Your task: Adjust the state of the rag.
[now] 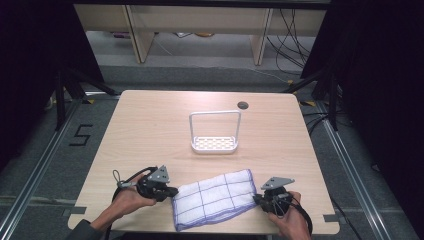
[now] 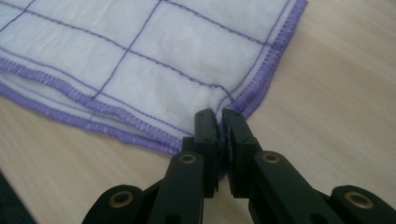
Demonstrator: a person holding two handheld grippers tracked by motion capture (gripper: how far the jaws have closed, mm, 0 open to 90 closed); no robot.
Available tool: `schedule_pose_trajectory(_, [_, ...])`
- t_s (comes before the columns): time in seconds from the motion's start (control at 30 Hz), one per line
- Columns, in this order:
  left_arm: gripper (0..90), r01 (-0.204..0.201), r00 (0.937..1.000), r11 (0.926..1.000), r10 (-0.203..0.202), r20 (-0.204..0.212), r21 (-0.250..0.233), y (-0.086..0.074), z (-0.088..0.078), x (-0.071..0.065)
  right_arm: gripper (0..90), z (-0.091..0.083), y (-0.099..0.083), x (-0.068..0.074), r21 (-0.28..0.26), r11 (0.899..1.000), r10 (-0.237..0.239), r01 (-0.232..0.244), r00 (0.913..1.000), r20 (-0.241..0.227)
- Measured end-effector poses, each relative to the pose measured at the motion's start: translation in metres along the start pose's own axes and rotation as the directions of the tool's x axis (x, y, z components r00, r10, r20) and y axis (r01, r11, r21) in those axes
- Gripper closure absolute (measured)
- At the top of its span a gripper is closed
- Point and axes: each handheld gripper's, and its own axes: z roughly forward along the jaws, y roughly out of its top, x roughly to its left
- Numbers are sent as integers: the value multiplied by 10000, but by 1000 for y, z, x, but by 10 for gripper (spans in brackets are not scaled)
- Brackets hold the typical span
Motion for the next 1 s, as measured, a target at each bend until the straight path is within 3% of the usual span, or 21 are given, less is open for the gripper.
schedule_pose_trajectory(0.03, [859, 0, 10000, 10000, 0, 0, 0, 0, 0, 0, 857, 0, 0, 0, 0, 10000, 0, 0, 10000, 0])
schedule_pose_trajectory(0.23, [858, 297, 9970, 9983, -260, 729, -498, -11, -7, -36, 857, 11, 22, -15, 81, 9995, -298, 296, 9993, 246])
schedule_pose_trajectory(0.3, [856, 182, 9965, 9983, -135, 822, -557, -12, -8, -45, 857, 16, 30, -18, 138, 9990, -430, 427, 9988, 249])
schedule_pose_trajectory(0.5, [850, 314, 9910, 9970, -217, 1324, -714, -14, 1, -69, 856, 33, 56, -27, 291, 9943, -1037, 1027, 9941, 317])
schedule_pose_trajectory(0.57, [840, 580, 9868, 9957, -462, 1555, -720, -14, 5, -75, 853, 40, 63, -29, 218, 9919, -1259, 1251, 9912, 408])
schedule_pose_trajectory(0.7, [762, 583, 9811, 9961, -450, 1881, -658, -12, 8, -79, 827, 44, 71, -32, 236, 9914, -1296, 1287, 9906, 436])
schedule_pose_trajectory(0.73, [762, 885, 9774, 9938, -736, 1983, -671, -12, 8, -81, 809, 44, 72, -32, 281, 9911, -1312, 1298, 9899, 537])
schedule_pose_trajectory(0.77, [746, 581, 9782, 9965, -449, 2025, -594, -12, 7, -79, 795, 45, 73, -33, 287, 9909, -1332, 1317, 9893, 591])
schedule_pose_trajectory(0.8, [717, 666, 9767, 9963, -540, 2075, -541, -11, 6, -79, 769, 44, 74, -33, 303, 9925, -1199, 1183, 9909, 611])
schedule_pose_trajectory(0.83, [646, 1082, 9731, 9918, -916, 2115, -684, -11, 4, -79, 702, 40, 73, -34, 147, 9944, -1054, 1045, 9907, 862])
schedule_pose_trajectory(0.87, [592, 1139, 9733, 9909, -967, 2084, -721, -10, 2, -76, 684, 36, 73, -36, 24, 9947, -1029, 1031, 9907, 893])
schedule_pose_trajectory(0.9, [544, 1172, 9764, 9903, -1011, 1907, -751, -9, -1, -72, 655, 33, 72, -36, -212, 9972, -688, 711, 9930, 958])
schedule_pose_trajectory(0.97, [510, 1362, 9783, 9867, -1200, 1688, -882, -8, -5, -69, 630, 21, 70, -39, -378, 9968, -652, 701, 9908, 1185])
schedule_pose_trajectory(1.0, [492, 1432, 9825, 9834, -1277, 1357, -1116, -4, -9, -61, 618, 15, 68, -37, -453, 9977, -440, 497, 9919, 1193])
